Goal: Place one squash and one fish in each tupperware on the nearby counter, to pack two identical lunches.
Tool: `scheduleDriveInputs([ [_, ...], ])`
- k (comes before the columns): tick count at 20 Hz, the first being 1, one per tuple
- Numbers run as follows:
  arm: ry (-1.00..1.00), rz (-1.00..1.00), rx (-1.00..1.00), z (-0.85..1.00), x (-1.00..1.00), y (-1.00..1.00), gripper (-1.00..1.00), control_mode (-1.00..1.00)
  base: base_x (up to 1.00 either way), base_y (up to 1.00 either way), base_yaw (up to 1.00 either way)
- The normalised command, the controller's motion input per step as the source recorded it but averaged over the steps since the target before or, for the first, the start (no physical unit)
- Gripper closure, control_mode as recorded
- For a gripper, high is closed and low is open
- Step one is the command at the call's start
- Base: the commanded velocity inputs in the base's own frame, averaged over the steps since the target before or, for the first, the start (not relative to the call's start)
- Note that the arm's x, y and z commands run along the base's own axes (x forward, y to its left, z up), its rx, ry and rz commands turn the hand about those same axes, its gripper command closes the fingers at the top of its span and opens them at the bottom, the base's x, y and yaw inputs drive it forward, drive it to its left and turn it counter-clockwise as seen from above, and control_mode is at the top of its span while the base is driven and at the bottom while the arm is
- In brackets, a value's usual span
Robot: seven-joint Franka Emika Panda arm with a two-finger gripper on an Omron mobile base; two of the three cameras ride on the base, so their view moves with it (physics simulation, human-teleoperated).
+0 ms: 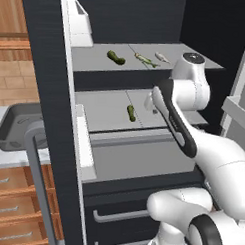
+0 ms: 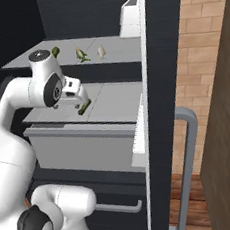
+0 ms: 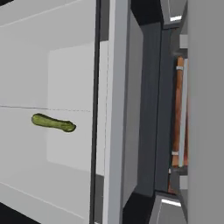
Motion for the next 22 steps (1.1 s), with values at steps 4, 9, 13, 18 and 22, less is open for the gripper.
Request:
scheduleDriveInputs([
  [4, -0.36, 0.00, 0.03, 0.44, -0.03, -0.02, -1.00, -1.00, 0.00, 0.00, 0.00],
  [9, -0.32, 0.00, 0.03, 0.64, 0.00, -0.21, -1.00, -1.00, 0.00, 0.00, 0.00],
  [13, -0.23, 0.00, 0.00, 0.57, 0.00, -0.30, -1.00, -1.00, 0.00, 0.00, 0.00],
  [18, -0.04, 0.00, 0.00, 0.59, 0.00, -0.22, -1.00, -1.00, 0.00, 0.00, 0.00],
  [22, -0.01, 0.00, 0.00, 0.55, 0.15, -0.08, -1.00, -1.00, 0.00, 0.00, 0.00],
])
